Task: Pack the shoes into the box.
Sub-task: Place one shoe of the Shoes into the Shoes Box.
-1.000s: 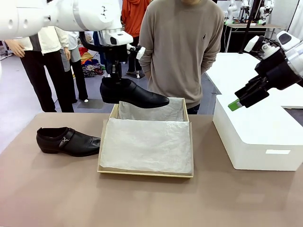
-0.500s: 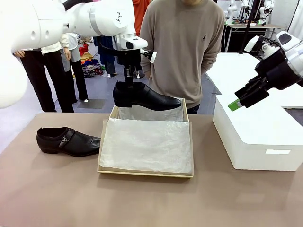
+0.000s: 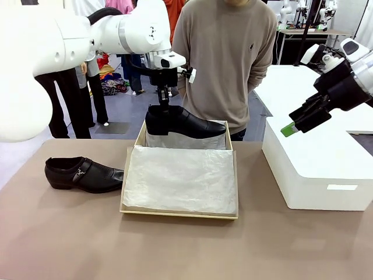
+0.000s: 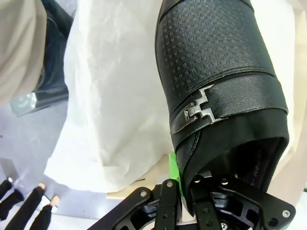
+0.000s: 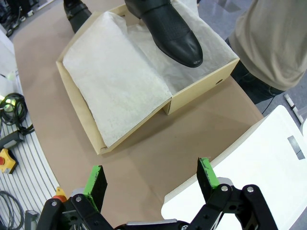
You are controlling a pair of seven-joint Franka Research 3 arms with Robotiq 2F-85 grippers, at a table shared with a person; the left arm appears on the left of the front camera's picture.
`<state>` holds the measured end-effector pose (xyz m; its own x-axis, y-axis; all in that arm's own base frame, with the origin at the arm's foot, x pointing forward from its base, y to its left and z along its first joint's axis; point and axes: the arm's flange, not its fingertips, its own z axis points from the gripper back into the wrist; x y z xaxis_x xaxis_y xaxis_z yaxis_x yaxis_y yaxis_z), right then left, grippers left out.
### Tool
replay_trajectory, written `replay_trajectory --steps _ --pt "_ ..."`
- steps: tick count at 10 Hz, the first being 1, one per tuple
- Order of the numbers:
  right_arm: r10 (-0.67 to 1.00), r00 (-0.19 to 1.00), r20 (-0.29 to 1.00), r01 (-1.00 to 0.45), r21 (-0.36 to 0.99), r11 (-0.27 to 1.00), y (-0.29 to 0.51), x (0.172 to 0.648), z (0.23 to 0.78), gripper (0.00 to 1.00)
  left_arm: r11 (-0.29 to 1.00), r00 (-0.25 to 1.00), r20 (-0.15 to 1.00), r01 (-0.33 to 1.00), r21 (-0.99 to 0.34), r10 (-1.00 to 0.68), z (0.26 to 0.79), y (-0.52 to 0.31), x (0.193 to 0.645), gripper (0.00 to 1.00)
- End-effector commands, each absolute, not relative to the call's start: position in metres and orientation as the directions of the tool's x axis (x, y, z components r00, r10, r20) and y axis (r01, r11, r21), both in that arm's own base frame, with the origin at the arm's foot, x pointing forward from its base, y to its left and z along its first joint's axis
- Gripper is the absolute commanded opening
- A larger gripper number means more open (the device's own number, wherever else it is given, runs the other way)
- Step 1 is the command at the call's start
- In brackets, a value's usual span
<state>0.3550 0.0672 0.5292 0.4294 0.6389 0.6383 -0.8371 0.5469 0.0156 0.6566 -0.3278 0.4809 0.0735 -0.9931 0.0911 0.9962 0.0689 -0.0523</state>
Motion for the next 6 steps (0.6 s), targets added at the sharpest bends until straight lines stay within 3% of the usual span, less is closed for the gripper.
replay_trajectory --steps 1,6 --pt "0.632 0.424 0.648 -0.840 0.021 0.542 0.067 0.357 0.529 1.00 0.105 0.107 0.065 0.994 -0.021 -0.992 0.485 -0.334 0.669 0.00" --pt "0.632 0.424 0.648 -0.840 0.021 0.542 0.067 0.357 0.529 1.00 0.066 0.066 0.070 0.998 0.001 -0.995 0.452 -0.334 0.679 0.00"
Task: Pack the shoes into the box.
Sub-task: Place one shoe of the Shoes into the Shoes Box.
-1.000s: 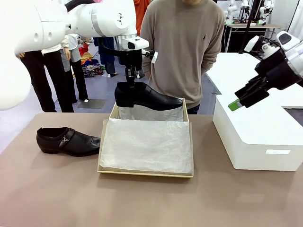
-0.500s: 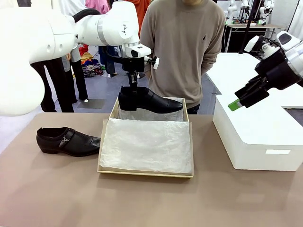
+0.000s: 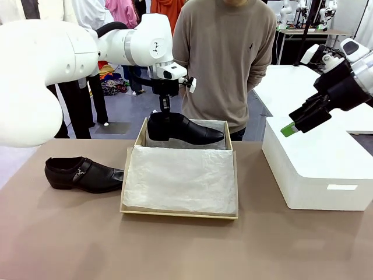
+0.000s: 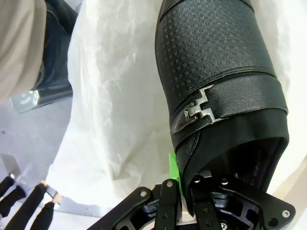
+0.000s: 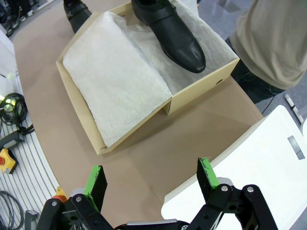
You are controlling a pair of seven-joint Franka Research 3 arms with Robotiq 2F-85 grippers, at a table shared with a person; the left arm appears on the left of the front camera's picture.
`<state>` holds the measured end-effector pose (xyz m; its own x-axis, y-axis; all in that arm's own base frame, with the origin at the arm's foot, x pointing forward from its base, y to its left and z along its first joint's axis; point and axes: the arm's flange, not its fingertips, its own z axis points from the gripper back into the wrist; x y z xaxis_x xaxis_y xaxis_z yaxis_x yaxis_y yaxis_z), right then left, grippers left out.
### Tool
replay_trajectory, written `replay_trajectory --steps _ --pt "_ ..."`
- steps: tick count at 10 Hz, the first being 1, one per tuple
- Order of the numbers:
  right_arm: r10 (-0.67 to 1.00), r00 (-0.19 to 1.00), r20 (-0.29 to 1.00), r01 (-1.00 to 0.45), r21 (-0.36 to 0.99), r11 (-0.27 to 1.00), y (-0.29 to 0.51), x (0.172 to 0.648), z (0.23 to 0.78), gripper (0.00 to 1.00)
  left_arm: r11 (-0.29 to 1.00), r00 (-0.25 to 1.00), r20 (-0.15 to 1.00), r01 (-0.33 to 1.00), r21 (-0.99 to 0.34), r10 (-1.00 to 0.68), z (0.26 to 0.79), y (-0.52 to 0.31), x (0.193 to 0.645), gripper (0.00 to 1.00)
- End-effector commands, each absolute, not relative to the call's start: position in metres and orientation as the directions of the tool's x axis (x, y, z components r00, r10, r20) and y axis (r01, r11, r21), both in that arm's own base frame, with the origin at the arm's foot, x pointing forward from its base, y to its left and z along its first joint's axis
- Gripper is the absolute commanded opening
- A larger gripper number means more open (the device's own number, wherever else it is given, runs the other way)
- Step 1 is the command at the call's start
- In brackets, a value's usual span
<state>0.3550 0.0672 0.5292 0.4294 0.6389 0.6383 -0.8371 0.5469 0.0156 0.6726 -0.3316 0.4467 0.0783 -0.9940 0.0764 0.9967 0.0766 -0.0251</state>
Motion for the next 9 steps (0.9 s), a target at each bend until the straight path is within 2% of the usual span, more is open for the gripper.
replay_trajectory --steps 1,3,9 --pt "0.632 0.424 0.648 -0.840 0.021 0.542 0.067 0.357 0.529 1.00 0.067 0.067 0.071 0.998 -0.004 -0.995 0.448 -0.335 0.681 0.00" --pt "0.632 0.424 0.648 -0.840 0.021 0.542 0.067 0.357 0.529 1.00 0.019 0.020 0.066 1.000 -0.015 -0.998 0.437 -0.335 0.682 0.00" --pt "0.632 0.424 0.648 -0.840 0.021 0.542 0.067 0.357 0.529 1.00 0.011 0.013 0.068 1.000 -0.025 -0.998 0.421 -0.333 0.686 0.00"
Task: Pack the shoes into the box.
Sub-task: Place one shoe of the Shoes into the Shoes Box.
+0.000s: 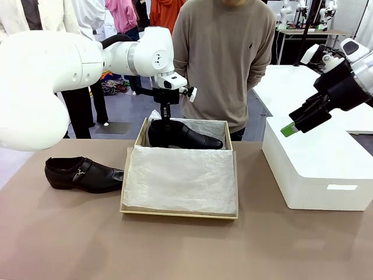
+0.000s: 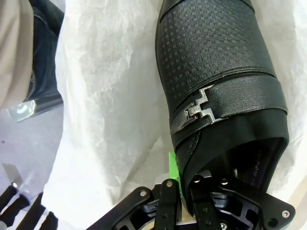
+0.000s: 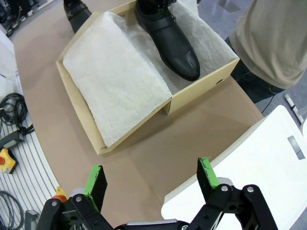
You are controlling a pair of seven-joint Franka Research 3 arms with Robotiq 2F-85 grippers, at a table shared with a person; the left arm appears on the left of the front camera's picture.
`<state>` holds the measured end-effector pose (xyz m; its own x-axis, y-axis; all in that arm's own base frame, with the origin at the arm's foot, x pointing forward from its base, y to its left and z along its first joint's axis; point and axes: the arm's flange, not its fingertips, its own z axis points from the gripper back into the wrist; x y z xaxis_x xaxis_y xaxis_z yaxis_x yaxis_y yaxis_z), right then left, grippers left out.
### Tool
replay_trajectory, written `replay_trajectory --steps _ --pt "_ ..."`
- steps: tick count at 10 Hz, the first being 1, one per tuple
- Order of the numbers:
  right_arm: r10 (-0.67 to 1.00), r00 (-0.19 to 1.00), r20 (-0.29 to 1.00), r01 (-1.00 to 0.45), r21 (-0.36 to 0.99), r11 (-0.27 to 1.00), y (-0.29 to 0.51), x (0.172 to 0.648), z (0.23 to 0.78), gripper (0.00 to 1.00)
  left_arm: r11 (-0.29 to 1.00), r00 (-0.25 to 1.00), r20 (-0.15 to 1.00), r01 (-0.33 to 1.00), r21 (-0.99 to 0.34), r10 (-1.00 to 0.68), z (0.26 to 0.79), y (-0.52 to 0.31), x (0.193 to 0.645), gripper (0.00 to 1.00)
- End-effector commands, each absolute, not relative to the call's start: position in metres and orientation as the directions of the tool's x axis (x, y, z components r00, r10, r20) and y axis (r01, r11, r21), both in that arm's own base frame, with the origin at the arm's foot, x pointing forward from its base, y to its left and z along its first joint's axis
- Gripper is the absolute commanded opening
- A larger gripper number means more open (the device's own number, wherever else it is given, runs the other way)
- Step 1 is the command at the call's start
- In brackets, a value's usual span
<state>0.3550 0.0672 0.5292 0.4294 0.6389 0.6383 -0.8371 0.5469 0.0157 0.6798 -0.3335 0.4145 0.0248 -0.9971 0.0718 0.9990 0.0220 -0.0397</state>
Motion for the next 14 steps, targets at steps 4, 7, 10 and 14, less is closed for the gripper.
replay_trajectory --steps 4,7,10,14 --pt "0.632 0.424 0.648 -0.840 0.021 0.542 0.067 0.357 0.529 1.00 0.030 0.032 0.063 0.999 -0.031 -0.998 0.422 -0.331 0.688 0.57" --pt "0.632 0.424 0.648 -0.840 0.021 0.542 0.067 0.357 0.529 1.00 0.063 0.064 0.049 0.998 -0.027 -0.997 0.451 -0.321 0.683 1.00" --pt "0.632 0.424 0.648 -0.840 0.021 0.542 0.067 0.357 0.529 1.00 0.071 0.073 0.038 0.997 -0.032 -0.997 0.485 -0.293 0.675 1.00" --pt "0.632 0.424 0.648 -0.840 0.021 0.542 0.067 0.357 0.529 1.00 -0.012 -0.012 0.016 1.000 -0.001 -1.000 0.534 -0.216 0.655 1.00"
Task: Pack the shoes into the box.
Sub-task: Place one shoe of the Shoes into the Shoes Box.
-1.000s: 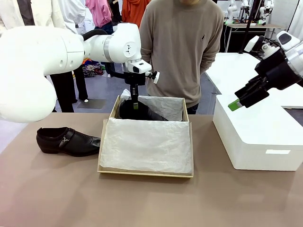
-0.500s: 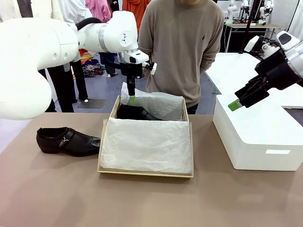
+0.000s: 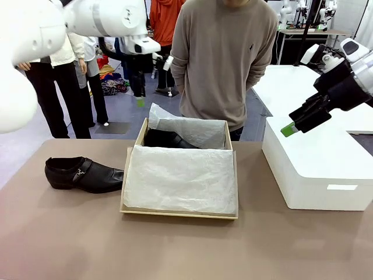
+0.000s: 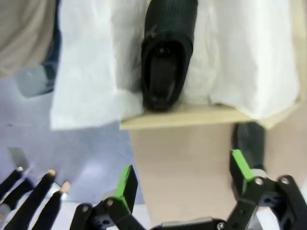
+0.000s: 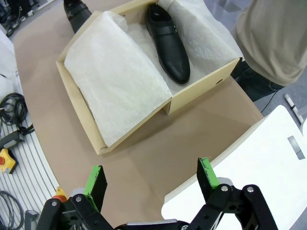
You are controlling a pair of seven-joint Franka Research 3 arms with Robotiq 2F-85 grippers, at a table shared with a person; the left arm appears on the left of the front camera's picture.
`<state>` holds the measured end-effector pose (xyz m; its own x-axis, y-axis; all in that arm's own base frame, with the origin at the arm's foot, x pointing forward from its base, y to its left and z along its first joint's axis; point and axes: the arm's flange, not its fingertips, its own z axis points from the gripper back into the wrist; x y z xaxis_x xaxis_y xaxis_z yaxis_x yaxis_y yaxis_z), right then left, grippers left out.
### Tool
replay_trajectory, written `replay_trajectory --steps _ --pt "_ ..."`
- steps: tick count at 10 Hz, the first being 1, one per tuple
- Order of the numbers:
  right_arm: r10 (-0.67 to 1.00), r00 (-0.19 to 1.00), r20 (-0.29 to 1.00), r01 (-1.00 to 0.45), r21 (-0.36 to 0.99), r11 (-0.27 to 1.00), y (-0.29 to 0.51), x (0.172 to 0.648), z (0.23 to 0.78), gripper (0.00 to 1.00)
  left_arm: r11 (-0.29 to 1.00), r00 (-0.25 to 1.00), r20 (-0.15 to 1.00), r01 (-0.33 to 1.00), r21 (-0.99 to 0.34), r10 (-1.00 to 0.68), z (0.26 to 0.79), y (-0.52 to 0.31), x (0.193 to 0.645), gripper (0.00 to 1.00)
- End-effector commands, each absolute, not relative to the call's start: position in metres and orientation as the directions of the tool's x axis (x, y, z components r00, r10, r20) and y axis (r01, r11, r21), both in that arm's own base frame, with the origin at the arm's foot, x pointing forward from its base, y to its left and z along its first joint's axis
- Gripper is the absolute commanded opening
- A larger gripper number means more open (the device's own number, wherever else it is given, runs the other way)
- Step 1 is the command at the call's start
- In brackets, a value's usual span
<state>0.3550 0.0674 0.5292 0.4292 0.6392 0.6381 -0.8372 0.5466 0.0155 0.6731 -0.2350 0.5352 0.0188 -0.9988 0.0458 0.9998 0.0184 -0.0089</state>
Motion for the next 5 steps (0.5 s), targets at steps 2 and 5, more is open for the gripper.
replay_trajectory --steps 2,5 --pt "0.632 0.424 0.648 -0.840 0.021 0.542 0.067 0.357 0.529 1.00 0.011 0.011 0.012 1.000 0.012 -1.000 0.548 -0.181 0.646 1.00" --pt "0.632 0.424 0.648 -0.840 0.021 0.542 0.067 0.357 0.529 1.00 0.045 0.046 0.005 0.997 -0.062 -0.999 0.534 -0.133 0.650 1.00"
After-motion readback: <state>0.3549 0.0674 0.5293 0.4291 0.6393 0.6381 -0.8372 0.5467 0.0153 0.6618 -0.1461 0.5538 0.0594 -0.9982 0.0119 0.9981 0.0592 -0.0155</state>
